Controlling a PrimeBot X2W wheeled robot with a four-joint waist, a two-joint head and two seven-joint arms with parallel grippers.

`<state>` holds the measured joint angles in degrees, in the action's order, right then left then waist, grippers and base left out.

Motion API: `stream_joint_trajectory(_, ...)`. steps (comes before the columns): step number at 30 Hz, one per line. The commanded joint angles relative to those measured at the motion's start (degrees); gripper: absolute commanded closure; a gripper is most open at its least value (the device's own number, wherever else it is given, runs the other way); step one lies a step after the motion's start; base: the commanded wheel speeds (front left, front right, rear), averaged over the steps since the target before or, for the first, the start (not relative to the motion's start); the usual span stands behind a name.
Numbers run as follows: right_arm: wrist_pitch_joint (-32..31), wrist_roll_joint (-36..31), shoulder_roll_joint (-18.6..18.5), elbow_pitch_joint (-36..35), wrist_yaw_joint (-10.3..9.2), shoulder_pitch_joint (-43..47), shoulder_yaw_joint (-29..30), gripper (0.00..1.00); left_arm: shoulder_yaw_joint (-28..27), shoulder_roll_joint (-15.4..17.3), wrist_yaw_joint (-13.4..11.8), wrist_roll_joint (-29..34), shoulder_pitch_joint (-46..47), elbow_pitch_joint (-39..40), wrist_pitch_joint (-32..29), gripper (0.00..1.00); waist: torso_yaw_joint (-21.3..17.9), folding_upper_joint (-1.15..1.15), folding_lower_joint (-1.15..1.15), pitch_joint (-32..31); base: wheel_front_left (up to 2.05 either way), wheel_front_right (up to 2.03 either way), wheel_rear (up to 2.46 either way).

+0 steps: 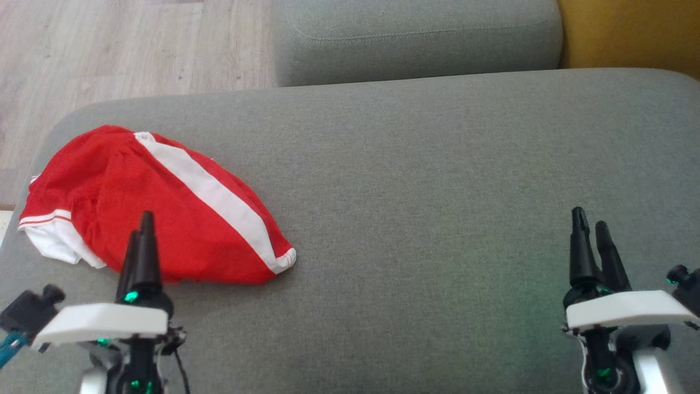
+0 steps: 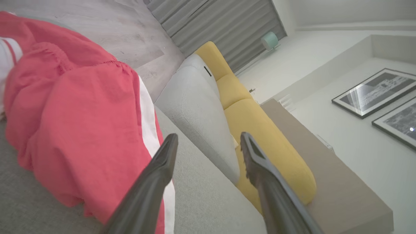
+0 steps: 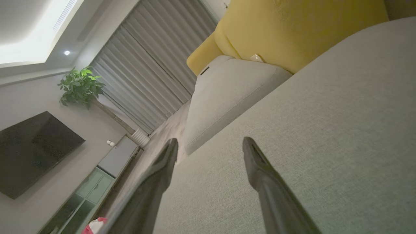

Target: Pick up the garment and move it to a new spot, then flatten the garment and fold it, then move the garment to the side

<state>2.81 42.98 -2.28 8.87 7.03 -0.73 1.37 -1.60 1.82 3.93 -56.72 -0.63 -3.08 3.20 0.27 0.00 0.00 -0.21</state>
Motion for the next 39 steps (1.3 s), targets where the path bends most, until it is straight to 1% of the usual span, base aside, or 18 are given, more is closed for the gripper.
stream_joint_trajectory(1,1.03,-2.83,-0.38,-2.59,0.22,-2.93,-1.22,0.00,-0.02,0.71,-0.35,2.83,2.13,2.97,0.73,0.00,0.03,0.00,0.00,-0.06,0.00,0.00,0.00)
stream_joint_trajectory(5,1.71,-6.52,-0.39,-2.74,0.23,-2.95,-1.76,0.00,1.86,0.73,-0.88,7.64,1.76,3.46,1.41,0.00,0.09,0.00,0.00,-0.18,0.00,0.00,0.00)
stream_joint_trajectory(6,1.71,-6.52,-0.39,-2.74,0.23,-2.95,-1.76,0.00,1.86,0.73,-0.88,7.64,1.76,3.46,1.41,0.00,0.09,0.00,0.00,-0.18,0.00,0.00,0.00)
stream_joint_trajectory(9,2.21,-8.91,-0.40,-2.92,0.24,-2.98,-2.04,0.00,3.05,0.75,-1.14,11.56,1.63,3.60,1.90,0.00,0.18,0.00,0.00,-0.21,0.00,0.00,0.00)
stream_joint_trajectory(13,2.89,-11.95,-0.42,-3.43,0.26,-3.03,-2.45,0.00,4.32,0.80,-1.95,16.37,1.72,3.97,2.57,0.00,0.28,0.00,0.00,-0.16,0.00,0.00,0.00)
stream_joint_trajectory(18,3.73,-16.11,-0.43,-3.62,0.28,-2.97,-3.03,0.00,6.53,1.72,-3.45,21.47,1.77,4.65,3.41,0.00,0.37,0.00,0.00,-0.10,0.00,0.00,0.00)
stream_joint_trajectory(23,4.58,-20.33,-0.45,-3.79,0.30,-3.11,-3.85,0.00,9.38,3.25,-5.86,26.01,1.92,5.43,4.25,0.00,0.31,0.00,0.00,-0.06,0.00,0.00,0.00)
stream_joint_trajectory(32,6.10,-27.65,-0.48,-4.49,0.33,-3.35,-5.04,0.00,14.37,6.12,-10.53,32.36,2.46,6.78,5.76,0.00,0.02,0.00,0.00,0.08,0.00,0.00,0.00)
stream_joint_trajectory(39,7.28,-33.39,-0.50,-5.01,0.36,-3.35,-5.87,0.00,18.86,8.59,-13.32,37.62,3.20,6.68,6.93,0.00,-0.06,0.00,0.00,-0.06,0.00,0.00,0.00)
